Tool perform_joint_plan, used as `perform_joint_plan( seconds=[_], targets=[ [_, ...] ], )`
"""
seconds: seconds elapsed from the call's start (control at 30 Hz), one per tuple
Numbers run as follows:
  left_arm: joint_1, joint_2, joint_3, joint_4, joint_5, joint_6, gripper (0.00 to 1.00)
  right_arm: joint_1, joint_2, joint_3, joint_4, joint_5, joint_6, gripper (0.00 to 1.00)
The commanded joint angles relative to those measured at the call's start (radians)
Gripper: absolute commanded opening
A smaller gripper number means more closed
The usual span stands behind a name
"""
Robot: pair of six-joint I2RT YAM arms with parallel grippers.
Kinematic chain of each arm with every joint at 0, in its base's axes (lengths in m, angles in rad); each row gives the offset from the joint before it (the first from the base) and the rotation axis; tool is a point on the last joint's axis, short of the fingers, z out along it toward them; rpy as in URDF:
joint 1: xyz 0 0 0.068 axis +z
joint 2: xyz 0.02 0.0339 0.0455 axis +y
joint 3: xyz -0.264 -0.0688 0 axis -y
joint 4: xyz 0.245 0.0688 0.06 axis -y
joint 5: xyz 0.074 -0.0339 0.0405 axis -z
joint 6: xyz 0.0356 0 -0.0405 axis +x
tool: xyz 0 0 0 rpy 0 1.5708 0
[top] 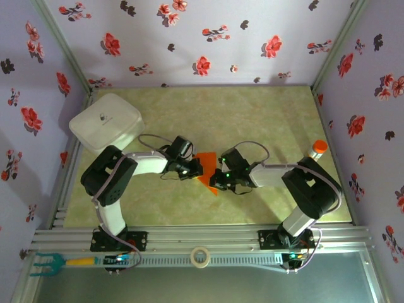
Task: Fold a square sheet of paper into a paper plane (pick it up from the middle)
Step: Fold the triangle third at the center of the table.
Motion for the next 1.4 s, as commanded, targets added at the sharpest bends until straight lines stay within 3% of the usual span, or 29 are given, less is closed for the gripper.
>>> perform_joint_plan(
  seconds=[0.0,0.13,0.27,0.53,0.9,1.37],
  targets=[
    [-0.001,-0.030,0.018,-0.079,-0.049,0.013,0.00,-0.004,0.033,-0.035,-0.002,0.024,0.015,0.03],
    [-0.031,-0.076,0.061,-0.119,-0.076,0.025,0.06,-0.004,0.038,-0.043,-0.020,0.041,0.009,0.02],
    [-0.049,-0.077,0.046,-0.074,-0.054,-0.005,0.00,-0.004,0.033,-0.034,-0.023,0.034,0.004,0.02],
    [-0.053,-0.013,0.011,-0.035,-0.020,-0.011,0.00,-0.004,0.037,-0.038,-0.026,0.040,0.004,0.02],
    [0.066,-0.001,-0.109,0.100,0.020,0.017,0.01,-0.007,0.038,-0.050,-0.043,0.052,-0.009,0.01],
    [0.157,-0.037,-0.125,0.085,0.008,0.069,0.03,-0.018,0.036,-0.055,-0.066,0.046,-0.040,0.00]
  ],
)
